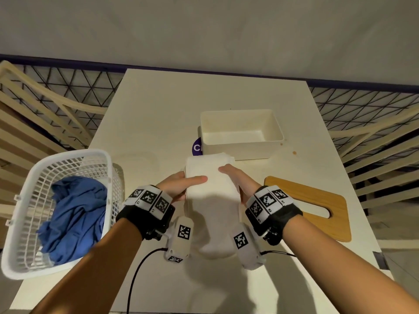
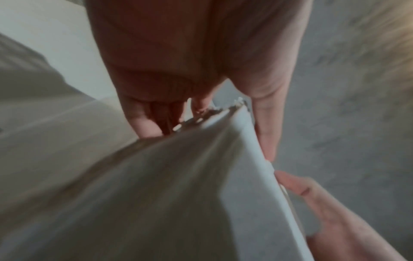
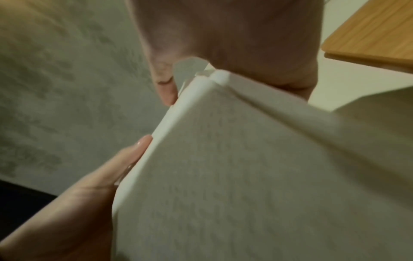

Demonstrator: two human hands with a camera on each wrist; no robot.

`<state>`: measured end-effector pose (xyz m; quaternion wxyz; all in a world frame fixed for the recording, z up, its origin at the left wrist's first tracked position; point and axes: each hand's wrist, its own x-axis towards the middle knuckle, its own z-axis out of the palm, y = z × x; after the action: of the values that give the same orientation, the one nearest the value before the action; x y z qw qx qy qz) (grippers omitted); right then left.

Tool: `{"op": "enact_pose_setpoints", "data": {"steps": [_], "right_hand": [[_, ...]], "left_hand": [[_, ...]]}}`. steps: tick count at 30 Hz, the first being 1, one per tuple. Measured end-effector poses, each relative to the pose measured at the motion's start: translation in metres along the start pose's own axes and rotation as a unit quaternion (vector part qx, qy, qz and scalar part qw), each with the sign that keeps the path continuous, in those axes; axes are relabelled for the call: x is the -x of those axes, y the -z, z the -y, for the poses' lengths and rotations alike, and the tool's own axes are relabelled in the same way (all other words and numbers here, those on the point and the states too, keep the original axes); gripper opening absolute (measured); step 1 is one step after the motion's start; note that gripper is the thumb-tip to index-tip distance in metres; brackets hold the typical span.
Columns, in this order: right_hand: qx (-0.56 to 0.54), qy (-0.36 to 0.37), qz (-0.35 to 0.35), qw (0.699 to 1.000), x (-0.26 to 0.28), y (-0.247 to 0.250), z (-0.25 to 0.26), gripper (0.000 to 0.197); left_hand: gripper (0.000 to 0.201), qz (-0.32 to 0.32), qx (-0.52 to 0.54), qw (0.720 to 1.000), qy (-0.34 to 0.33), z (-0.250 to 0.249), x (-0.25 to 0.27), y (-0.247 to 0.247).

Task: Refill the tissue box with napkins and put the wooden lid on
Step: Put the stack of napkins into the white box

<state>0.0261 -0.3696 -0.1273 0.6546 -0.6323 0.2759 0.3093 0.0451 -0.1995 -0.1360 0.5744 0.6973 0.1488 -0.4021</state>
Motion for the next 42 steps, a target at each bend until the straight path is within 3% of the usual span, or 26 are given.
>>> {"op": "enact_pose_setpoints", "data": {"steps": [2, 5, 7, 11, 15, 17, 19, 22, 23, 25, 27, 30, 32, 34, 37, 38, 40, 42], "right_hand": [[-0.015, 0.018, 0.045, 0.999, 0.003, 0.007, -0.002, 0.021], [-0.037, 0.037, 0.076, 0.996, 0.006, 0.013, -0.005, 0.015], [-0.019, 0.053, 0.076, 0.995, 0.009, 0.010, -0.004, 0.026], [-0.043, 0.117, 0.094, 0.988, 0.009, 0.012, -0.008, 0.045], [-0.084, 0.147, 0.091, 0.981, 0.008, 0.010, -0.017, 0.085], [-0.073, 0.159, 0.110, 0.978, 0.009, 0.010, -0.018, 0.080], [-0.053, 0.157, 0.144, 0.975, 0.013, 0.009, -0.014, 0.057], [-0.039, 0.148, 0.159, 0.975, 0.017, 0.009, -0.009, 0.048], [-0.037, 0.148, 0.157, 0.976, 0.018, 0.009, -0.009, 0.050], [-0.026, 0.144, 0.150, 0.978, 0.019, 0.008, -0.007, 0.062], [-0.019, 0.141, 0.136, 0.981, 0.018, 0.006, -0.007, 0.078], [-0.010, 0.145, 0.124, 0.981, 0.016, 0.002, -0.004, 0.087], [-0.001, 0.152, 0.118, 0.981, 0.016, -0.001, -0.002, 0.082], [0.012, 0.157, 0.109, 0.981, 0.018, -0.004, -0.001, 0.078], [0.016, 0.151, 0.087, 0.985, 0.015, -0.006, -0.003, 0.084], [0.019, 0.154, 0.088, 0.984, 0.015, -0.006, -0.003, 0.080], [0.020, 0.155, 0.100, 0.983, 0.016, -0.007, -0.002, 0.077], [0.011, 0.146, 0.106, 0.984, 0.015, -0.005, -0.001, 0.095]], "left_hand": [[0.037, 0.004, 0.018, 0.999, -0.031, 0.001, 0.005, 0.000], [0.052, 0.011, 0.017, 0.997, -0.077, 0.002, 0.012, 0.002], [0.059, 0.018, 0.006, 0.994, -0.107, 0.004, 0.014, 0.004], [0.048, 0.045, 0.003, 0.984, -0.172, 0.003, 0.020, 0.008], [0.113, 0.039, 0.037, 0.987, -0.152, 0.004, 0.013, 0.012], [0.127, 0.061, 0.050, 0.988, -0.136, 0.005, 0.011, 0.010], [0.120, 0.089, 0.064, 0.986, -0.125, 0.003, 0.014, 0.005], [0.063, 0.118, 0.080, 0.988, -0.067, 0.001, 0.022, 0.002], [0.058, 0.117, 0.091, 0.987, -0.052, 0.001, 0.021, 0.006], [0.074, 0.105, 0.111, 0.987, -0.055, 0.004, 0.019, 0.011], [0.077, 0.103, 0.133, 0.984, -0.058, 0.006, 0.017, 0.014], [0.057, 0.111, 0.115, 0.986, -0.058, 0.007, 0.022, 0.012], [0.040, 0.108, 0.123, 0.984, -0.071, 0.005, 0.023, 0.010], [0.047, 0.106, 0.127, 0.982, -0.093, 0.002, 0.025, 0.008], [0.103, 0.103, 0.111, 0.980, -0.132, 0.000, 0.023, 0.010], [0.112, 0.098, 0.108, 0.978, -0.146, 0.000, 0.021, 0.011], [0.113, 0.095, 0.101, 0.974, -0.179, -0.002, 0.019, 0.012], [0.097, 0.103, 0.086, 0.970, -0.204, -0.008, 0.021, 0.011]]}}
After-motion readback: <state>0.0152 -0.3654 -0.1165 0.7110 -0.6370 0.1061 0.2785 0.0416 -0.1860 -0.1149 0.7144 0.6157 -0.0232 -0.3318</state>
